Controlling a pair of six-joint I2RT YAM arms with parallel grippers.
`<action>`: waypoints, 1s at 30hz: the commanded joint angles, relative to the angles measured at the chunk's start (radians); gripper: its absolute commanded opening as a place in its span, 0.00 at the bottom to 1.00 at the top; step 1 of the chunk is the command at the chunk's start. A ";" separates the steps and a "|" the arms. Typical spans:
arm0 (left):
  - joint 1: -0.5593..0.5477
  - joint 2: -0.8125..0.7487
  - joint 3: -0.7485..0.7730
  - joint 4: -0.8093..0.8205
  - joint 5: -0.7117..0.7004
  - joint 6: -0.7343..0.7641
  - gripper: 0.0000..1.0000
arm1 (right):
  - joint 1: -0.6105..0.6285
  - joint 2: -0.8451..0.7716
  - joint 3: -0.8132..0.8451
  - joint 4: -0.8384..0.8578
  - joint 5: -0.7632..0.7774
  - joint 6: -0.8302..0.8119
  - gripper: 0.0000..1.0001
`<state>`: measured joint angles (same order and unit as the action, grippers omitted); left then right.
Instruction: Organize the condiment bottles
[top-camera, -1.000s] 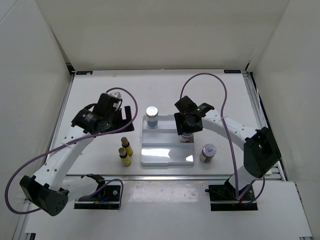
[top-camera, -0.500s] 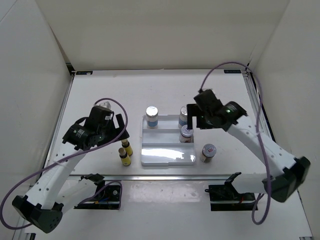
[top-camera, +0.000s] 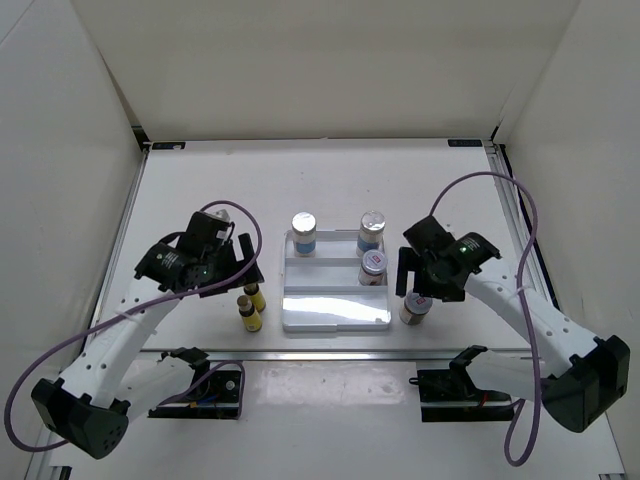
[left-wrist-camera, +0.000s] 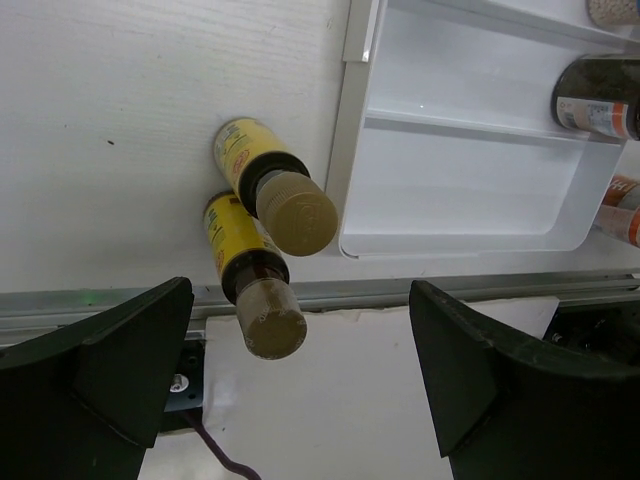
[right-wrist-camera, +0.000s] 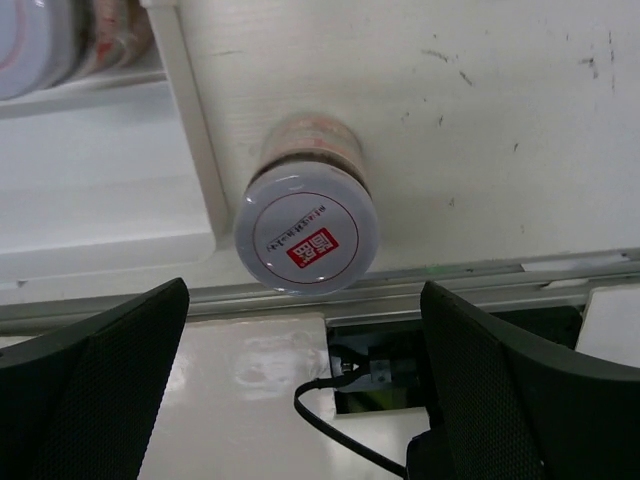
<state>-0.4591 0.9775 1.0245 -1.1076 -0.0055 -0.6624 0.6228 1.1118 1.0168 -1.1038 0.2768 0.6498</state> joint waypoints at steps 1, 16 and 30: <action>0.005 -0.016 0.046 0.005 -0.008 0.052 1.00 | 0.000 0.000 -0.040 0.011 0.007 0.062 1.00; 0.005 0.024 0.069 0.005 -0.105 0.112 1.00 | -0.071 0.059 -0.133 0.138 -0.085 0.022 0.37; 0.005 -0.088 0.078 0.005 -0.172 0.130 1.00 | 0.406 0.162 0.492 0.024 0.191 -0.041 0.01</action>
<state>-0.4591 0.9188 1.0637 -1.1065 -0.1349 -0.5491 0.9466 1.1667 1.3952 -1.1244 0.3843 0.6464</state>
